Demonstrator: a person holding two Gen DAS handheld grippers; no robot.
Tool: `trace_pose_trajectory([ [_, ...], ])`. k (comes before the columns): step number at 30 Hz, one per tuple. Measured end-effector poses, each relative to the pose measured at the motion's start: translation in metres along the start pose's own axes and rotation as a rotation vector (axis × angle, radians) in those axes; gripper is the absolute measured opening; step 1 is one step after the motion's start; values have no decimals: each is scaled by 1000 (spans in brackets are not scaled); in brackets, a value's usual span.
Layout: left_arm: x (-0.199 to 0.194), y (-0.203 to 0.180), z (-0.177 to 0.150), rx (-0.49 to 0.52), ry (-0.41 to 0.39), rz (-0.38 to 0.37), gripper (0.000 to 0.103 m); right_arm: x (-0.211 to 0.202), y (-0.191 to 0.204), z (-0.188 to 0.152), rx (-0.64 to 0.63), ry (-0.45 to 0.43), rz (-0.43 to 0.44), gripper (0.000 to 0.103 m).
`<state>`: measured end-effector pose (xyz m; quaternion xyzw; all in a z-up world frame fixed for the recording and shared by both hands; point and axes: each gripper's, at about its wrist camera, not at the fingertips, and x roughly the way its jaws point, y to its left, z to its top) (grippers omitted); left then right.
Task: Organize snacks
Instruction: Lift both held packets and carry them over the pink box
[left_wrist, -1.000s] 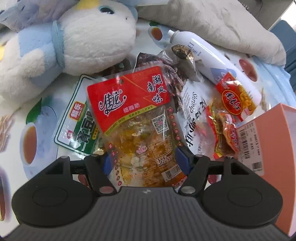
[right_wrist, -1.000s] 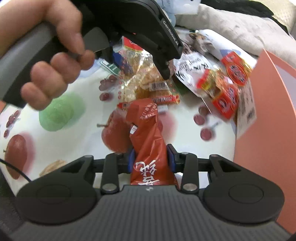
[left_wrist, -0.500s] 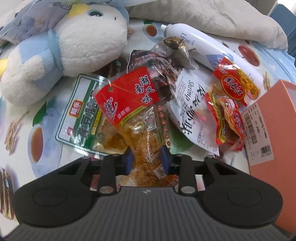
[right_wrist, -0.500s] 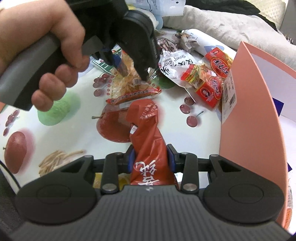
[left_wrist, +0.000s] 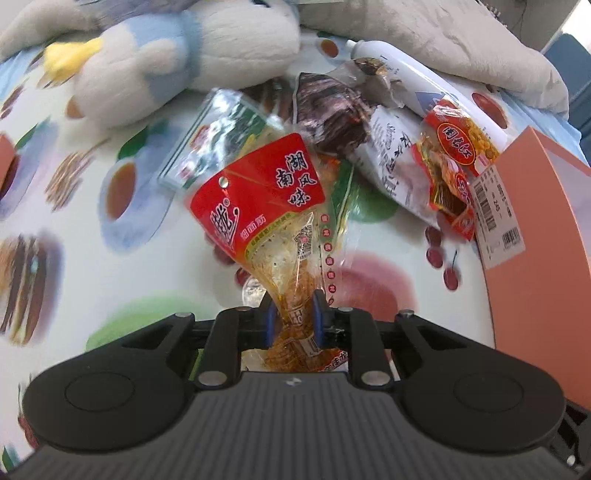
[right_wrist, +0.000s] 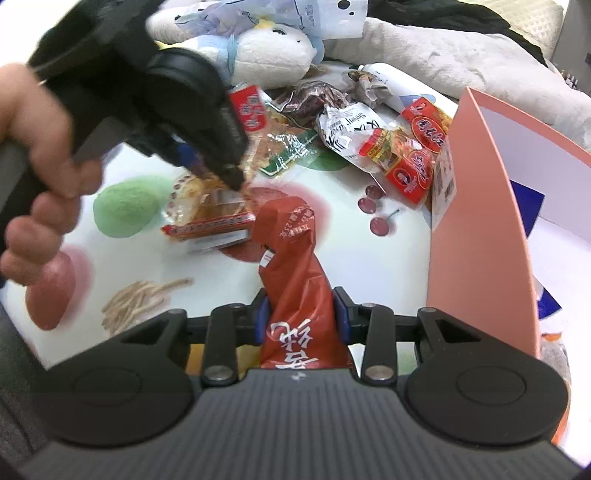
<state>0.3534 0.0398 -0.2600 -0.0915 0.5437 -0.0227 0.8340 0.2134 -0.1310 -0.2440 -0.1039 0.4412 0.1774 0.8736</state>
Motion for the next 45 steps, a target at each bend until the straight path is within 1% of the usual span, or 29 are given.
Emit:
trace_pose_trajectory([
  [6, -24, 13, -31, -38, -19, -25, 22, -15, 2, -13, 69, -3, -15, 39],
  [12, -48, 18, -61, -56, -44, -51, 20, -35, 6, -23, 98, -21, -25, 39],
  [19, -74, 16, -80, -75, -81, -89, 19, -55, 0, -23, 134, -51, -21, 39],
  [26, -100, 9, -84, -70, -124, -112, 18, -77, -6, -17, 161, -104, -13, 39],
  [29, -113, 5, -84, -70, -125, -114, 18, -89, -9, -11, 168, -114, -21, 39],
  [32, -129, 1, -82, -60, -142, -120, 18, -100, -14, -5, 185, -128, -3, 39],
  [34, -139, -1, -79, -64, -155, -127, 18, -108, -16, 2, 181, -139, 5, 39],
  [37, -152, -8, -74, -56, -171, -144, 18, -119, -18, 11, 159, -168, -14, 39],
  [41, -170, -16, -66, -41, -193, -166, 18, -134, -27, 24, 168, -204, -31, 39],
  [45, -192, -27, -51, -15, -219, -183, 18, -150, -39, 36, 181, -243, -46, 39],
])
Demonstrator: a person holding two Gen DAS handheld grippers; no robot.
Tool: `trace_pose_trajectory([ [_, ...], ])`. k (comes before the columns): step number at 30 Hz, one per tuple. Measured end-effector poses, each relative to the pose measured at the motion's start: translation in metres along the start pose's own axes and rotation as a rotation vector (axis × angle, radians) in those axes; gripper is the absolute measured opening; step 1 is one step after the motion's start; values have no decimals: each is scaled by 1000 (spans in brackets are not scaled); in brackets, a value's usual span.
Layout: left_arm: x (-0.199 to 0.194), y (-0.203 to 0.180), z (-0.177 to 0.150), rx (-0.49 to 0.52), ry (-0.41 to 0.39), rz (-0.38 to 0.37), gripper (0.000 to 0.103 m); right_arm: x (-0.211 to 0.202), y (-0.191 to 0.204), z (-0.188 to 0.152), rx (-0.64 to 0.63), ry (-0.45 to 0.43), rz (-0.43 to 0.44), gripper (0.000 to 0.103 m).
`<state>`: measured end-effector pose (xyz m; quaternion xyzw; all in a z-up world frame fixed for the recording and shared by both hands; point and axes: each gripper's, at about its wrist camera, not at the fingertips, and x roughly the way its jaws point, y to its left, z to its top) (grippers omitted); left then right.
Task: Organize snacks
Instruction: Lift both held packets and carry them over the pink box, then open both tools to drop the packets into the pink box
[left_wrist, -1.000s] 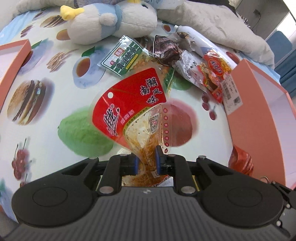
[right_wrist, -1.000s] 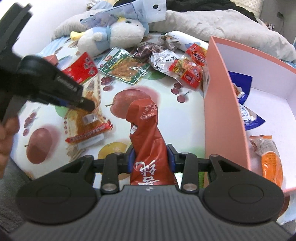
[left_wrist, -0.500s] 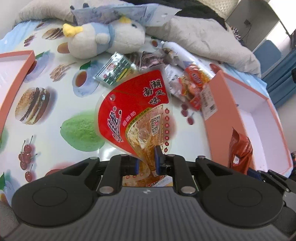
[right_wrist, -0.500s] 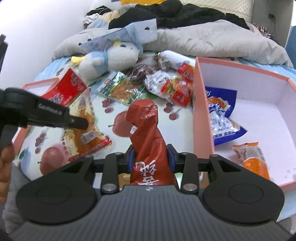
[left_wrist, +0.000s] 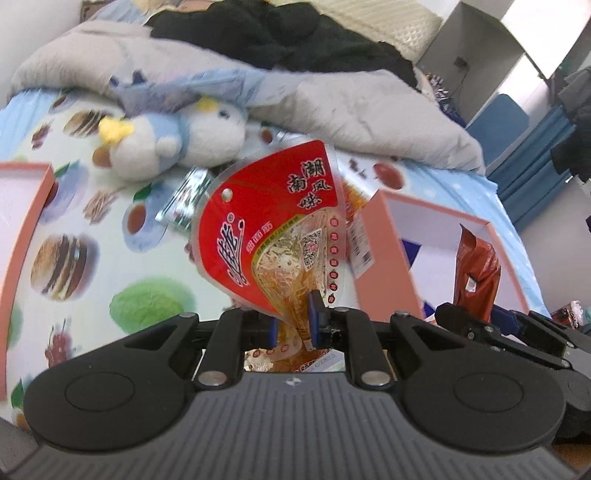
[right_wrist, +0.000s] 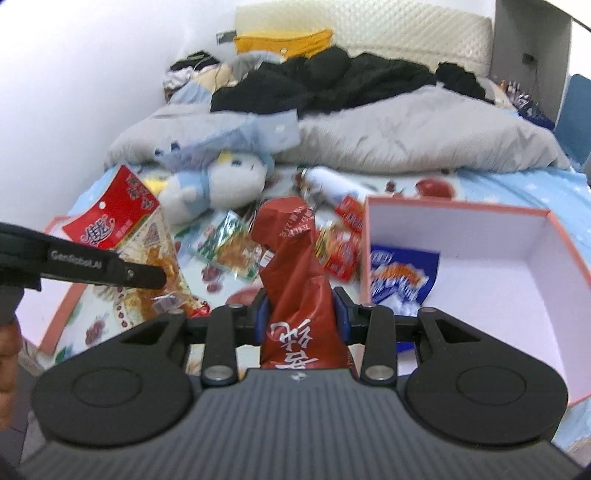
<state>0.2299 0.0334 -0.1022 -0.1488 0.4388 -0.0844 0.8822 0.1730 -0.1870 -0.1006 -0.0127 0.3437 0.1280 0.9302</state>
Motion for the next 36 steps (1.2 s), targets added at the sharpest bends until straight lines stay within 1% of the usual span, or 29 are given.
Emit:
trace_pose_trajectory([
  [7, -26, -44, 35, 78, -71, -56, 18, -24, -19, 37, -9, -97, -28, 39],
  [11, -35, -73, 49, 118, -98, -90, 18, -41, -32, 53, -2, -156, -45, 39],
  [15, -39, -101, 57, 158, -115, -126, 18, -53, -49, 59, 8, -195, -76, 39],
  [20, -33, -139, 63, 210, -118, -151, 18, -59, -75, 59, 25, -201, -121, 39],
  [26, 1, -180, 64, 243, -74, -162, 18, -49, -112, 50, 57, -167, -151, 39],
  [29, 31, -196, 61, 253, -27, -165, 18, -38, -131, 41, 76, -136, -172, 39],
  [33, 69, -215, 51, 274, 41, -157, 18, -21, -159, 27, 126, -93, -174, 39],
  [36, 95, -224, 43, 287, 83, -149, 18, -9, -176, 14, 156, -59, -189, 39],
])
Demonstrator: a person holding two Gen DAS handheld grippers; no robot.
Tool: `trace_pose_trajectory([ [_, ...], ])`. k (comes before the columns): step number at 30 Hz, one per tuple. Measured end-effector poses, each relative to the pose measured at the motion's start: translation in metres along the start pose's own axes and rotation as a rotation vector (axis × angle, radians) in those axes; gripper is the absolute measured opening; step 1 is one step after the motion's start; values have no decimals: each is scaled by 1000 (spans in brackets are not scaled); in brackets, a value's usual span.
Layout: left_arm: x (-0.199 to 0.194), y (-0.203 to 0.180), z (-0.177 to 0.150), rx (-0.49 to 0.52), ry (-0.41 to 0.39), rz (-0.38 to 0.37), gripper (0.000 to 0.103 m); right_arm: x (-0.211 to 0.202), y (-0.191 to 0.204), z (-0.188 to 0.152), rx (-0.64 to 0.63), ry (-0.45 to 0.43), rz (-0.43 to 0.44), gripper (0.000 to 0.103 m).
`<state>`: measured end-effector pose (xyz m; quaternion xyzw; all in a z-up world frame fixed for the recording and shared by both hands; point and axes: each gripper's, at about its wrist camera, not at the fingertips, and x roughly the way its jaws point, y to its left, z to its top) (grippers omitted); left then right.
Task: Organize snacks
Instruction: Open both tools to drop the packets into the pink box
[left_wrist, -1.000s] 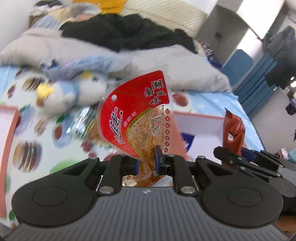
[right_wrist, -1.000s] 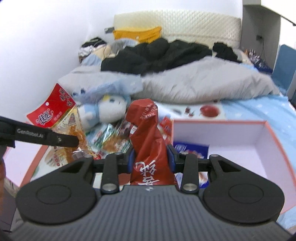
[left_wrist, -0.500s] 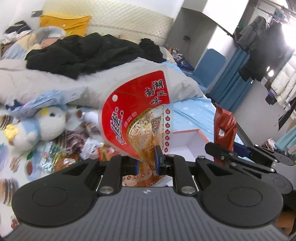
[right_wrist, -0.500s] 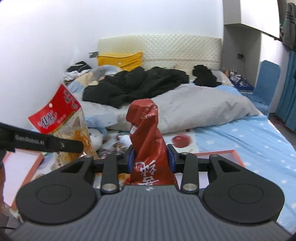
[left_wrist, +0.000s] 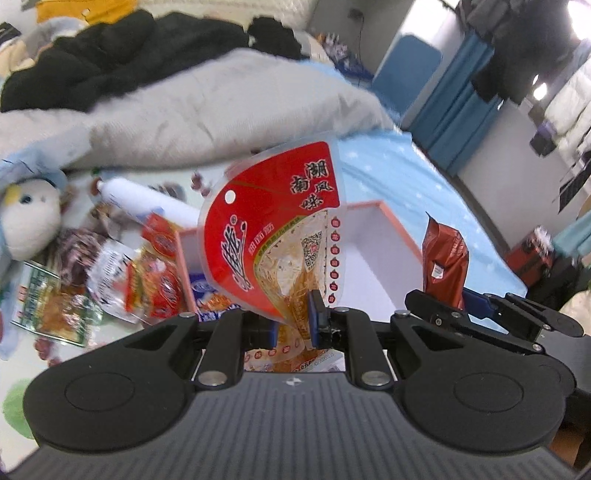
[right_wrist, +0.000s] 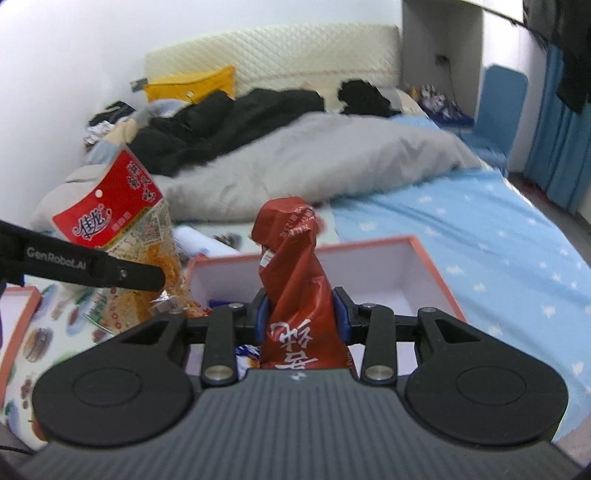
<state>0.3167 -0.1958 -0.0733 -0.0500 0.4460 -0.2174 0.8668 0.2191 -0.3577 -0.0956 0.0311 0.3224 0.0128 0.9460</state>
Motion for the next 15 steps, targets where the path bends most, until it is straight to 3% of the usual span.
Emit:
trace_pose_trajectory([
  [10, 97, -11, -14, 8, 136, 22, 19, 46, -40, -36, 50, 124, -21, 40],
  [15, 119, -11, -18, 20, 170, 32, 19, 63, -47, -49, 56, 173, -26, 40],
])
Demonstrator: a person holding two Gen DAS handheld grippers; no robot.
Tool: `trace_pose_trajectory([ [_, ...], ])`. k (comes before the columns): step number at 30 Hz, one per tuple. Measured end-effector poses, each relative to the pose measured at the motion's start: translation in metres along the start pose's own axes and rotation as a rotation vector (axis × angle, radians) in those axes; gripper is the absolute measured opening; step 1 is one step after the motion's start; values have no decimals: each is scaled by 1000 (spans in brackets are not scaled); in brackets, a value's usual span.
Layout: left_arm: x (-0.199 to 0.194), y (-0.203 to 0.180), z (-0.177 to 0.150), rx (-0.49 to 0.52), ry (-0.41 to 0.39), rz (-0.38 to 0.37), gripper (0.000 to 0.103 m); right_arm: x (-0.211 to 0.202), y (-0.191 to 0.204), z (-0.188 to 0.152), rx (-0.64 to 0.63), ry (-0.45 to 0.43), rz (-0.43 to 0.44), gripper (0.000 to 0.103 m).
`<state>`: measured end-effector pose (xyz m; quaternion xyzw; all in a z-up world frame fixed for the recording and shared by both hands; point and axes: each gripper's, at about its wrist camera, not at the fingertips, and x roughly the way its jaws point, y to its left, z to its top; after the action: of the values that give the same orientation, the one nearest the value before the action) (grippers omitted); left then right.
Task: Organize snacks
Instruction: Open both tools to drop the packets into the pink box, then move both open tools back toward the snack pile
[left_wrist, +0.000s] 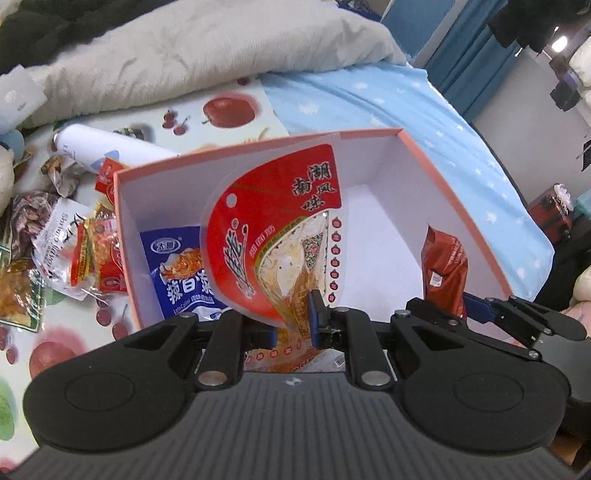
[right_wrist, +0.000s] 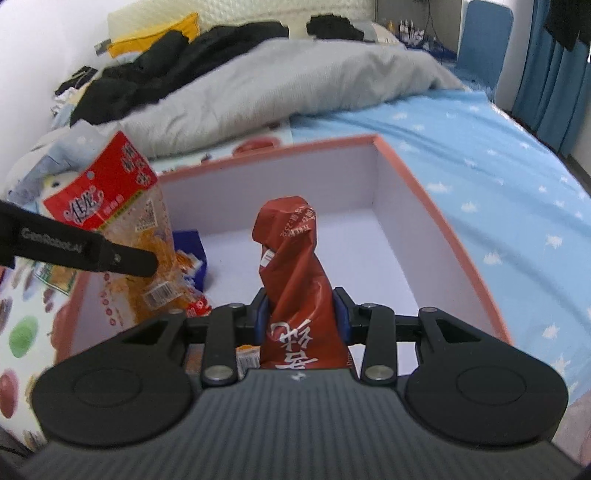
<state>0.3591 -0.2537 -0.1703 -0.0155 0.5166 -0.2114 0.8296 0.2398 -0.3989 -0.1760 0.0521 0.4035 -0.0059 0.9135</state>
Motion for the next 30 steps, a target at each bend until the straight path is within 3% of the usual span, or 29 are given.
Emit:
trace_pose_trajectory([
  [7, 4, 4, -2, 0, 14, 21, 21, 7, -3, -7, 29, 18, 17, 41],
  [10, -2, 2, -3, 19, 3, 43, 37, 8, -7, -5, 48, 31, 24, 52],
  [12, -12, 2, -4, -5, -13, 28, 48, 5, -7, -4, 53, 22, 26, 69],
  [14, -24, -2, -4, 11, -47, 49, 65, -1, -7, -4, 48, 7, 25, 72],
  [30, -137, -4, -18, 37, -248, 25, 66, -81, 21, 9, 49, -161, 45, 72],
])
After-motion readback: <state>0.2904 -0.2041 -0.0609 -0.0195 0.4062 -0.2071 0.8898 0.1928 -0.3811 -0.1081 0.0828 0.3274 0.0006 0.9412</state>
